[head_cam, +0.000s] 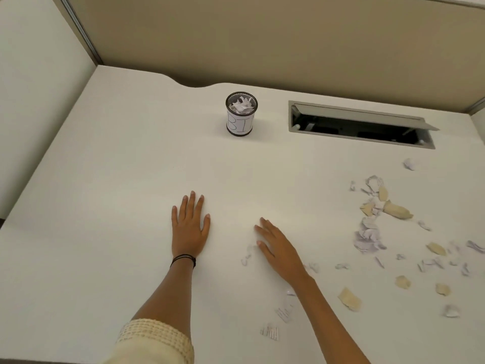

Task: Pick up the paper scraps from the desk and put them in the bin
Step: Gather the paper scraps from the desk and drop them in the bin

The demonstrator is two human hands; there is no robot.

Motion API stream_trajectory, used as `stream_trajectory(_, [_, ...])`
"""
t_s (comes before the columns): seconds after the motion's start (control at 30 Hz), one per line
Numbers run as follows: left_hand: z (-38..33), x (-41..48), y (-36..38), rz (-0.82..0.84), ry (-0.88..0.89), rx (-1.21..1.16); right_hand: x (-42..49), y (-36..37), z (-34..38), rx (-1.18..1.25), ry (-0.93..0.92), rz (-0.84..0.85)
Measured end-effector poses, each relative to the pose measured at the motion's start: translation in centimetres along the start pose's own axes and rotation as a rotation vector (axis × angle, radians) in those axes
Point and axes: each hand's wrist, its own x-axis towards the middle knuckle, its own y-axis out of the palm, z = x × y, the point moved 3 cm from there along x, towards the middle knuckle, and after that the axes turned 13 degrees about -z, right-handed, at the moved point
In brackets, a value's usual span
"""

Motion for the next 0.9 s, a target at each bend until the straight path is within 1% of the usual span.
stream_trajectory(0.17, [0.1, -0.2, 0.1, 0.004, 0.002, 0.000, -2.8, 1.3, 2.3, -0.008, 0.032, -0.010])
stream_trajectory(0.3, [-0.1, -0.2, 0.2, 0.005, 0.005, 0.011, -4.2, 3.4, 3.2, -0.120, -0.041, -0.110])
stream_trajectory(0.33, [0.0, -0.2, 0.2, 0.001, 0.007, 0.011, -4.4, 3.5, 3.5, -0.145, -0.086, -0.121])
stream_trajectory(0.37, [0.0, -0.2, 0.2, -0.001, 0.007, 0.009, -4.6, 3.3, 3.9, -0.100, -0.088, -0.102])
stream_trajectory(0.4, [0.1, -0.2, 0.3, -0.002, 0.007, 0.009, -4.9, 3.3, 4.2, -0.084, -0.129, -0.063])
stream_trajectory(0.43, [0.1, -0.2, 0.3, -0.003, 0.007, 0.010, -4.9, 3.0, 4.3, -0.117, -0.157, -0.100])
stream_trajectory(0.47, [0.1, -0.3, 0.3, -0.002, 0.007, 0.012, -4.9, 2.7, 4.2, -0.099, -0.131, -0.107])
stream_trajectory(0.53, [0.1, -0.3, 0.4, -0.001, 0.007, 0.009, -4.6, 2.8, 4.2, -0.104, -0.153, -0.101])
stream_trajectory(0.57, [0.1, -0.3, 0.4, -0.002, 0.006, 0.003, -4.3, 2.4, 4.0, -0.094, -0.103, -0.135])
stream_trajectory(0.6, [0.1, -0.3, 0.4, -0.005, 0.007, -0.002, -4.1, 2.3, 3.8, -0.111, -0.087, -0.129])
stream_trajectory(0.67, [0.1, -0.3, 0.4, -0.009, 0.010, -0.007, -3.8, 2.7, 3.7, -0.151, -0.178, -0.139])
stream_trajectory(0.77, [0.1, -0.3, 0.3, -0.012, 0.010, -0.010, -3.0, 2.3, 4.0, -0.177, -0.219, -0.096])
stream_trajectory(0.9, [0.1, -0.2, 0.2, -0.008, 0.009, -0.004, -1.3, 1.5, 3.8, -0.216, -0.259, -0.105])
